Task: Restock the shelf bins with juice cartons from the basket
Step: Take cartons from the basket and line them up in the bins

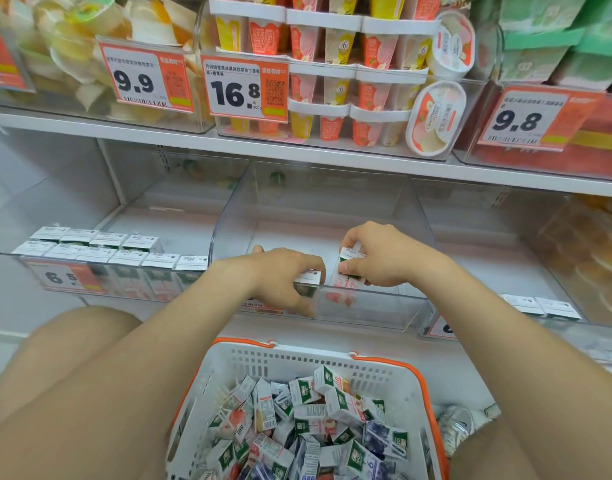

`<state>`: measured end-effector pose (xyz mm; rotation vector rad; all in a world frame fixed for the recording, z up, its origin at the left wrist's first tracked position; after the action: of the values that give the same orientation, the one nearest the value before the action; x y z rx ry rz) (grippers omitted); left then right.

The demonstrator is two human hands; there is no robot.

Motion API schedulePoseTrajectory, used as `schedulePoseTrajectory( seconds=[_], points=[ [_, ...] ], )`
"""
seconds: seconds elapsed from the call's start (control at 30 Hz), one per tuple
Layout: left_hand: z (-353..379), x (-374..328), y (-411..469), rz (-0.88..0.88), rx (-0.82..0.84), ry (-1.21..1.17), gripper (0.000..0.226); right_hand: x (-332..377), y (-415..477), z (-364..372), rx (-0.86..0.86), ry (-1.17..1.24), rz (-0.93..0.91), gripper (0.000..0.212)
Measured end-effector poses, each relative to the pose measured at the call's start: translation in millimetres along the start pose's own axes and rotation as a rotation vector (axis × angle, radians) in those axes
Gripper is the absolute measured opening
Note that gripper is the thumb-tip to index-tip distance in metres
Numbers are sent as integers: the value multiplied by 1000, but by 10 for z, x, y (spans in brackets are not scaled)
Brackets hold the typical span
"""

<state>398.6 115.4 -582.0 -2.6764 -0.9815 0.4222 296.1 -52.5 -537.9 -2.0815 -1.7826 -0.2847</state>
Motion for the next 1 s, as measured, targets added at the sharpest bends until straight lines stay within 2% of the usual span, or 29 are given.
schedulePoseTrajectory(
  seconds=[0.23, 0.4, 0.53, 0.63, 0.7, 0.8, 0.9, 1.0],
  points=[
    [-34, 25, 50, 6, 8, -14, 45, -17, -16, -10, -35, -41, -6, 23],
    [13, 53, 89, -9, 10, 2, 72, 38, -73, -64, -75, -36, -62, 26],
    [-12, 125, -5, -51, -23, -44, 67, 154, -139, -118, -208, -68, -118, 37],
    [-99, 159, -191, -47, -159, -145, 78, 294, -154, -93, -363, -161, -196, 37],
    [-211, 183, -375, 12, -299, -309, 73, 421, -158, -58, -481, -178, -262, 40],
    [-398, 264, -675, 99, -454, -534, 62, 630, -153, 13, -638, -67, -391, 42],
    [-514, 398, -872, 112, -441, -620, 46, 842, -152, 138, -700, 21, -495, 42],
    [-568, 633, -1005, 91, -420, -644, 40, 1056, -88, 278, -667, 138, -556, 41]
  ],
)
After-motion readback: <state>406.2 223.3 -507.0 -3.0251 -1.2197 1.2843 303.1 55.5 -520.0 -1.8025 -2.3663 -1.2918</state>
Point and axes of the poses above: each hand's wrist, its own y-axis towards the middle knuckle, its own z-axis out of the palm, x = y × z, the point moved 2 cm from there along y, towards the middle knuckle, and after that the axes turned 11 degrees about -z, right-handed, at the moved point
